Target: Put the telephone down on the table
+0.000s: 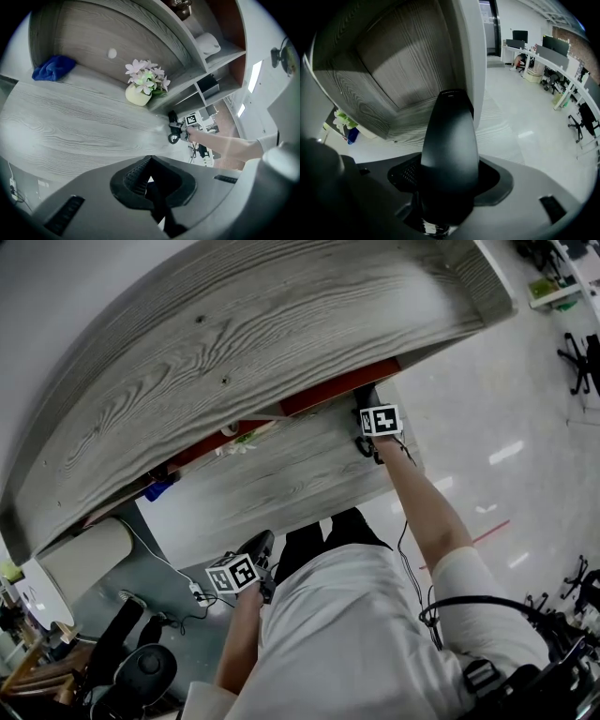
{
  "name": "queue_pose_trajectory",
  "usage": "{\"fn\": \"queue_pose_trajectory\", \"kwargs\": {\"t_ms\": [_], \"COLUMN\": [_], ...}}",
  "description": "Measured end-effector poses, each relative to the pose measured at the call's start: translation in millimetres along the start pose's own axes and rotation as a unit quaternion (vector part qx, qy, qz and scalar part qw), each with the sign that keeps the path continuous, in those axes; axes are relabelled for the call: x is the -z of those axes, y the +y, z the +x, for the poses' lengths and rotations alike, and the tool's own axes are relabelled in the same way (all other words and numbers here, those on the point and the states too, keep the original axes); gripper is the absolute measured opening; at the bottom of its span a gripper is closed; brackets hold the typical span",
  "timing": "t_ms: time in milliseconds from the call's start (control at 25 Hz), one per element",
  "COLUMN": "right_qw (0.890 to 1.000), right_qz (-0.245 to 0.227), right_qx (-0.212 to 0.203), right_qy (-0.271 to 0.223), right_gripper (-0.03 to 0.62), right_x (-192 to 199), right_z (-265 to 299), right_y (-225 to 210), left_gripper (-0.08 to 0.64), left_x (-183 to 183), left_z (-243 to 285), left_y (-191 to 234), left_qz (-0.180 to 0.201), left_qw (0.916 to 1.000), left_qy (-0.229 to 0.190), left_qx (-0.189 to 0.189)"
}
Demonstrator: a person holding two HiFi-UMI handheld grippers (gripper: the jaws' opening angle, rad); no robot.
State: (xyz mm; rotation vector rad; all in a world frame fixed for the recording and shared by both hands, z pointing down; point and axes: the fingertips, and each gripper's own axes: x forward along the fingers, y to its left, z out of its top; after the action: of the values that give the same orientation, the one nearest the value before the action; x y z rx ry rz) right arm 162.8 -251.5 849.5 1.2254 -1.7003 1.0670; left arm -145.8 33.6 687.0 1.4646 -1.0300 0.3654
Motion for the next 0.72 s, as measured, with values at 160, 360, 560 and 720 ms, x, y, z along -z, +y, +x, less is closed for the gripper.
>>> {"fn": "queue_pose_trajectory", "kwargs": {"t_ms": [160, 360, 560, 720], "right_qw": [1.000, 0.999, 0.999, 0.999], "right_qz": [-0.018, -0.017, -0.032, -0.034], "right_qx": [0.017, 0.027, 0.038, 0.007], "right_qy": [0.003, 0.007, 0.008, 0.016], "right_gripper": [0.304, 0.307, 0.313, 0.313], "right_x": [0.3, -1.3, -0.8, 4.7], "right_z": [0.8, -1.0, -4.8, -5.7], "right_y": [2.3, 2.1, -1.5, 11.8], "left_gripper": [0.011, 0.011, 0.011, 0.011], "left_x": [-5.9, -7.5, -8.0, -4.8], "left_z": [9.5, 11.2, 10.7, 13.6], "left_y": [-8.4, -6.9, -4.6, -10.8], "left_qz": [-0.002, -0.006, -0.005, -0.003], "left_qw": [0.9999, 0.9999, 1.0000, 0.9999], "left_qy": [0.003, 0.002, -0.007, -0.008], "left_qx": [0.015, 0.013, 0.005, 0.005]}}
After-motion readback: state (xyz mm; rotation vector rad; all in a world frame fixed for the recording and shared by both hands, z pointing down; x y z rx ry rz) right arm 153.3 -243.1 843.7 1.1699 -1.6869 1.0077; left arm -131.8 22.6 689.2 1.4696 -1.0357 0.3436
